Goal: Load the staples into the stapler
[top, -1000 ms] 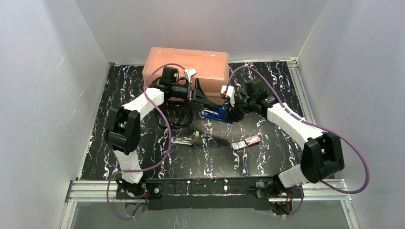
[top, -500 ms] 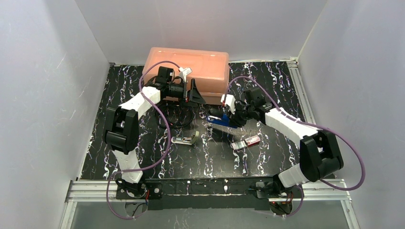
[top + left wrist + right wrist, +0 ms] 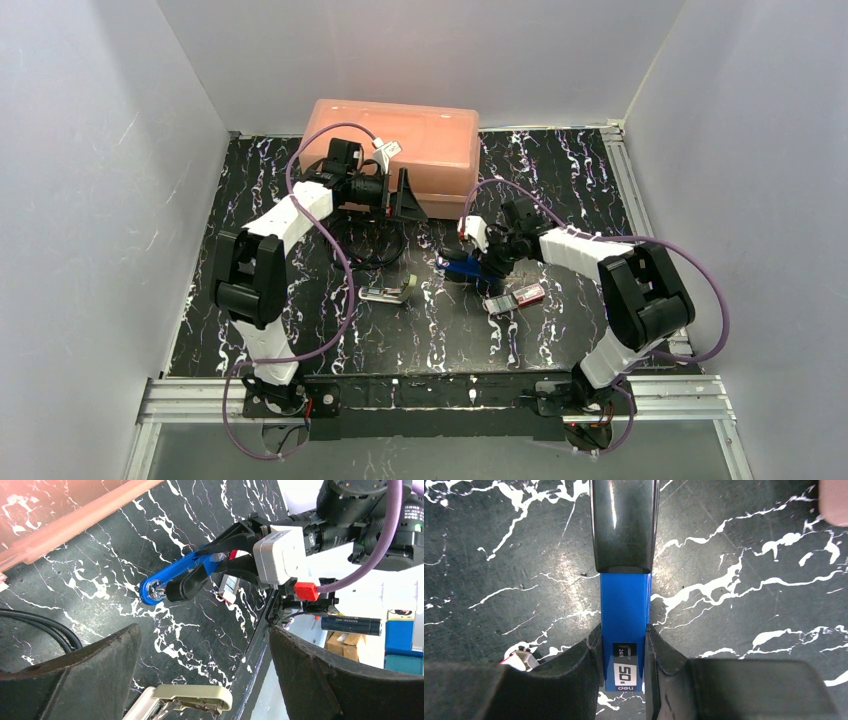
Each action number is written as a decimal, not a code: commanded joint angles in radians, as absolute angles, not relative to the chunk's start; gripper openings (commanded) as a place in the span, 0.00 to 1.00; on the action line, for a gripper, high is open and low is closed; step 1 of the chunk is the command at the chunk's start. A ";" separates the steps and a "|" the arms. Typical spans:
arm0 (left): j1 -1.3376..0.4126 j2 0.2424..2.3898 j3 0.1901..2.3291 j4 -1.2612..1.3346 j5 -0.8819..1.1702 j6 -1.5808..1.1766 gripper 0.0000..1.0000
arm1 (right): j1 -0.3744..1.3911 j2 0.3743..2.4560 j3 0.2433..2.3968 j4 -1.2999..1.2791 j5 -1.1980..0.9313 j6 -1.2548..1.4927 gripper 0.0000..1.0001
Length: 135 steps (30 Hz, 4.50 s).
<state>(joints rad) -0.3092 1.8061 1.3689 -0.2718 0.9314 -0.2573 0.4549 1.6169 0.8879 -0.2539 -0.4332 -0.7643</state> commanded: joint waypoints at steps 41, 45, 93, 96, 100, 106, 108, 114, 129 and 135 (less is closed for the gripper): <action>-0.316 1.750 1.300 -0.259 0.957 -0.279 0.93 | 0.444 1.578 1.003 -0.153 -0.557 -0.689 0.01; -0.334 1.756 1.301 -0.247 0.953 -0.308 0.93 | 0.443 1.526 1.012 -0.134 -0.585 -0.652 0.01; -0.405 1.842 1.410 -0.208 1.054 -0.635 0.92 | 0.459 1.457 1.135 -0.157 -0.723 -0.497 0.01; -0.416 1.842 1.410 -0.211 1.053 -0.643 0.89 | 0.460 1.459 1.139 -0.157 -0.718 -0.497 0.01; -0.421 1.841 1.407 -0.219 1.053 -0.643 0.84 | 0.462 1.461 1.139 -0.154 -0.708 -0.496 0.01; -0.423 1.835 1.400 -0.224 1.057 -0.650 0.68 | 0.462 1.461 1.137 -0.150 -0.690 -0.496 0.01; -0.426 1.832 1.391 -0.201 1.076 -0.664 0.34 | 0.463 1.463 1.135 -0.146 -0.688 -0.492 0.01; -0.441 1.798 1.357 -0.151 1.074 -0.686 0.00 | 0.464 1.466 1.107 -0.129 -0.697 -0.488 0.01; -0.442 1.726 1.388 -0.285 0.970 -0.432 0.70 | 0.445 1.430 1.083 -0.228 -0.686 -0.571 0.01; -0.426 1.672 1.391 -0.363 0.887 -0.293 0.91 | 0.433 1.408 1.061 -0.300 -0.650 -0.633 0.01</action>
<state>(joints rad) -0.4320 1.7710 1.3697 -0.2771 0.9325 -0.4324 0.4477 1.4658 1.0672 -0.2825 -0.6575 -0.5808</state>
